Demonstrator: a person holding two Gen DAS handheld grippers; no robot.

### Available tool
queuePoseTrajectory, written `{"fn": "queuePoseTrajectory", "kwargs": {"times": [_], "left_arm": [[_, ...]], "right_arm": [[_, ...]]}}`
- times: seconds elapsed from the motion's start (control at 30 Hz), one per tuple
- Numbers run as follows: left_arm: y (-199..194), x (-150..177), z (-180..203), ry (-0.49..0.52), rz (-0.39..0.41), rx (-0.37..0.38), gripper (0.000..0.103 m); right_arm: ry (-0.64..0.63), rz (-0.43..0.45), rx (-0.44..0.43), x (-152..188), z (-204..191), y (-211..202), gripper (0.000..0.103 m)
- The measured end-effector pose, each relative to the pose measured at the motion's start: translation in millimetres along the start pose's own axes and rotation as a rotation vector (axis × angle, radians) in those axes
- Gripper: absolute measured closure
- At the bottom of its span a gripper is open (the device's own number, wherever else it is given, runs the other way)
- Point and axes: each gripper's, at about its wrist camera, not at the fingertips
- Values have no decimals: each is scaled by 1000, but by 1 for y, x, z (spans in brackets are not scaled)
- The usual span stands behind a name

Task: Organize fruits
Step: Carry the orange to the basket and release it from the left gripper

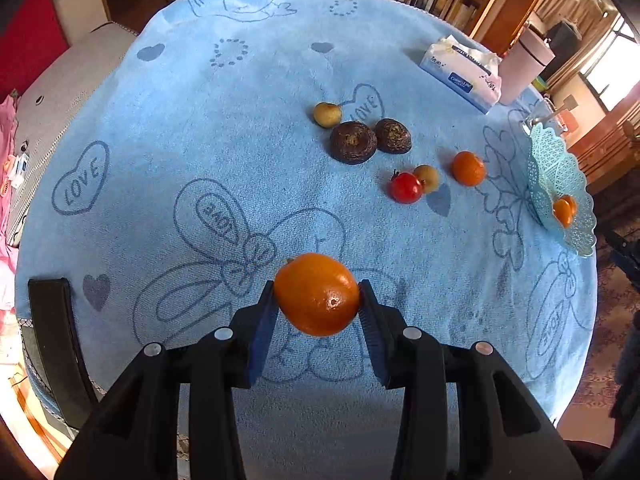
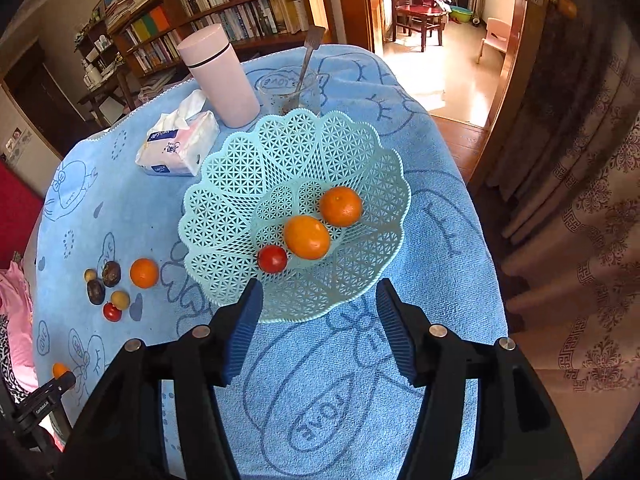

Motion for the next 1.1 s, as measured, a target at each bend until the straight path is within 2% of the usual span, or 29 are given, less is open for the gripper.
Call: {"fn": "queuePoseTrajectory", "kwargs": {"times": [0.27,0.53,0.83,1.07,1.1], "left_arm": [[6,-11,55,74,5,66,62],[19,-29,138,228,5,152,62],[39,-53,246,392,35,262,62],[57,-62,296,440,23,312,62],[58,-63,298,436,24,312,58]], "right_arm": [[2,-46,-15,25,13,-13,43],[-10,-46,-21,42,35,-32,43],[94,-48,45,63,95,-58,43],[163,-46,92,72,125,-65,43],[167,-47,94,73,126,-64,43]]}}
Point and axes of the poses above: each gripper's, at about its wrist camera, not at the fingertips, and y roughly the way its jaws point, z to its right, x to its underside, and after that the axes turned 13 degrees about z, right-handed
